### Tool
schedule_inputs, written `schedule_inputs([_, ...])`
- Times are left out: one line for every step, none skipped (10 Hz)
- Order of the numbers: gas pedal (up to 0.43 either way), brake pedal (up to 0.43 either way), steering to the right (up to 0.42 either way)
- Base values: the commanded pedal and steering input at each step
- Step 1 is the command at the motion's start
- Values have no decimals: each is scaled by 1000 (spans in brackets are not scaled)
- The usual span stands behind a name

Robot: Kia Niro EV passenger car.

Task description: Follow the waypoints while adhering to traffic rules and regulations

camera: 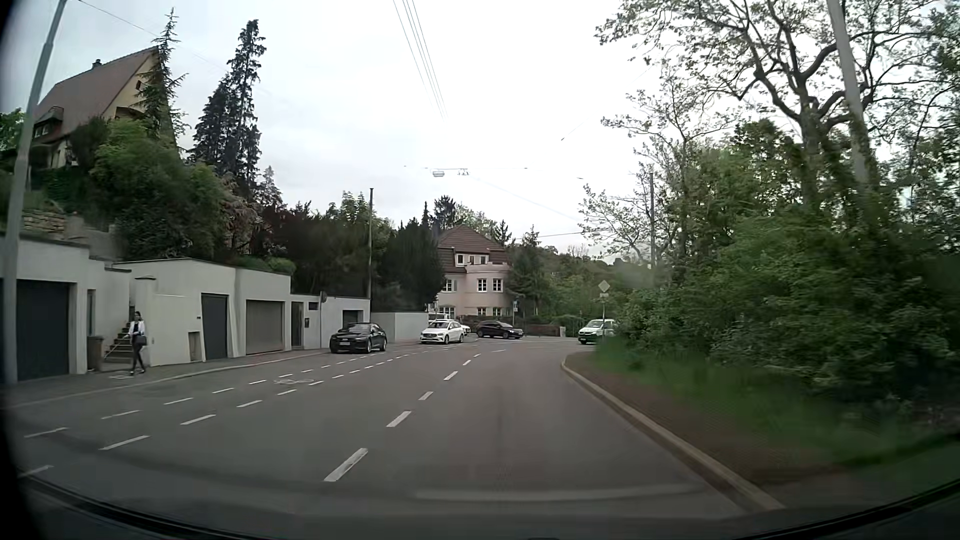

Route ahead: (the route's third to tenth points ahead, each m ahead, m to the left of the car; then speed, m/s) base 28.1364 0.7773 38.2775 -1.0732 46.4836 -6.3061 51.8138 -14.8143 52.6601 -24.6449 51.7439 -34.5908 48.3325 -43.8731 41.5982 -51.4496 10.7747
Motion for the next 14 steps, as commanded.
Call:
schedule_inputs([28,0,-1])
schedule_inputs([28,0,0])
schedule_inputs([28,0,3])
schedule_inputs([20,0,3])
schedule_inputs([8,0,3])
schedule_inputs([8,0,3])
schedule_inputs([0,0,3])
schedule_inputs([0,0,3])
schedule_inputs([0,0,3])
schedule_inputs([0,0,3])
schedule_inputs([0,0,4])
schedule_inputs([0,0,5])
schedule_inputs([0,0,6])
schedule_inputs([0,0,9])
